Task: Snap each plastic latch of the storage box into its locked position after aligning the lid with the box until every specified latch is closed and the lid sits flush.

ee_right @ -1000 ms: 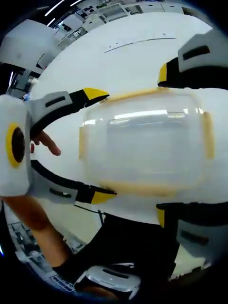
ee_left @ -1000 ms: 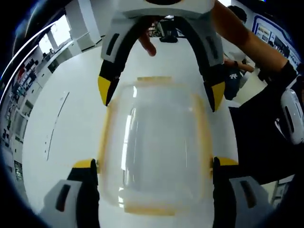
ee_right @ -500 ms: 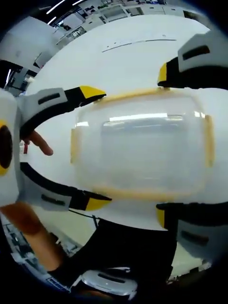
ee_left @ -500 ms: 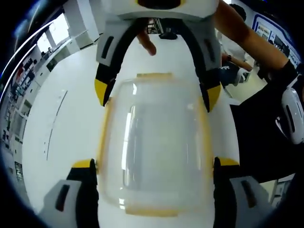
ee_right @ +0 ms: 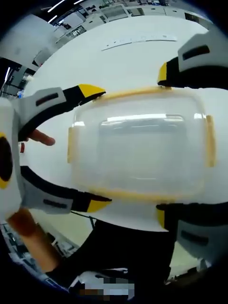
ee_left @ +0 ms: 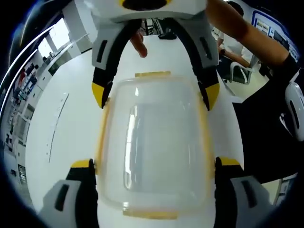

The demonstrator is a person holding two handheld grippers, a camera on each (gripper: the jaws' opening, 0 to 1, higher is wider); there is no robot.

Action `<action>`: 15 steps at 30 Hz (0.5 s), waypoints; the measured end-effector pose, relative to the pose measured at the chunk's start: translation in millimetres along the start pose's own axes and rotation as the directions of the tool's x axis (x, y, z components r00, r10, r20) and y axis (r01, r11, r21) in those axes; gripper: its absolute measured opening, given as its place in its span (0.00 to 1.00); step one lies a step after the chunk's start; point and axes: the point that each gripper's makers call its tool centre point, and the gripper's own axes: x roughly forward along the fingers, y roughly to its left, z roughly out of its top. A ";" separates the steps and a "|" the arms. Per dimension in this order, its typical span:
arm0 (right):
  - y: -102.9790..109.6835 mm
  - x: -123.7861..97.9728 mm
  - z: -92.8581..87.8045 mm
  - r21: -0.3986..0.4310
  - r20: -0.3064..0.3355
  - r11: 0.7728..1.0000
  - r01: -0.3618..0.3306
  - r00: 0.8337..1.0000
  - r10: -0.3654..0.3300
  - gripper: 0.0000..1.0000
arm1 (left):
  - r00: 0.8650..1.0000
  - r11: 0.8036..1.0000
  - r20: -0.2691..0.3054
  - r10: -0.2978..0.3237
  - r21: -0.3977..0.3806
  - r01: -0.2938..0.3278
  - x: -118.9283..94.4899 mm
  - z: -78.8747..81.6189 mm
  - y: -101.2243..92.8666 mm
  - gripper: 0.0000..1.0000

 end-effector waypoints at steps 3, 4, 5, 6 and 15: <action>-0.6 2.0 -1.3 -0.003 -0.020 1.000 0.010 1.000 -0.010 1.00 | 1.000 1.000 -0.026 0.013 0.000 -0.013 1.2 -0.6 0.7 1.00; -1.0 1.8 -2.0 -0.004 -0.022 1.000 0.012 1.000 -0.012 1.00 | 0.999 1.000 -0.034 0.015 0.000 -0.015 1.8 -0.6 0.8 1.00; -0.8 1.5 -2.5 -0.005 -0.022 1.000 0.012 1.000 -0.012 1.00 | 0.999 1.000 -0.039 0.016 0.000 -0.016 1.7 -0.7 1.2 1.00; -1.4 1.7 -2.7 -0.004 -0.017 1.000 0.011 1.000 -0.011 1.00 | 0.999 1.000 -0.046 0.016 0.000 -0.016 1.8 -0.9 1.5 1.00; 0.9 4.0 -3.8 -0.007 -0.025 0.999 0.043 0.999 -0.044 1.00 | 0.999 0.999 0.029 0.032 -0.007 -0.032 0.9 0.3 1.2 1.00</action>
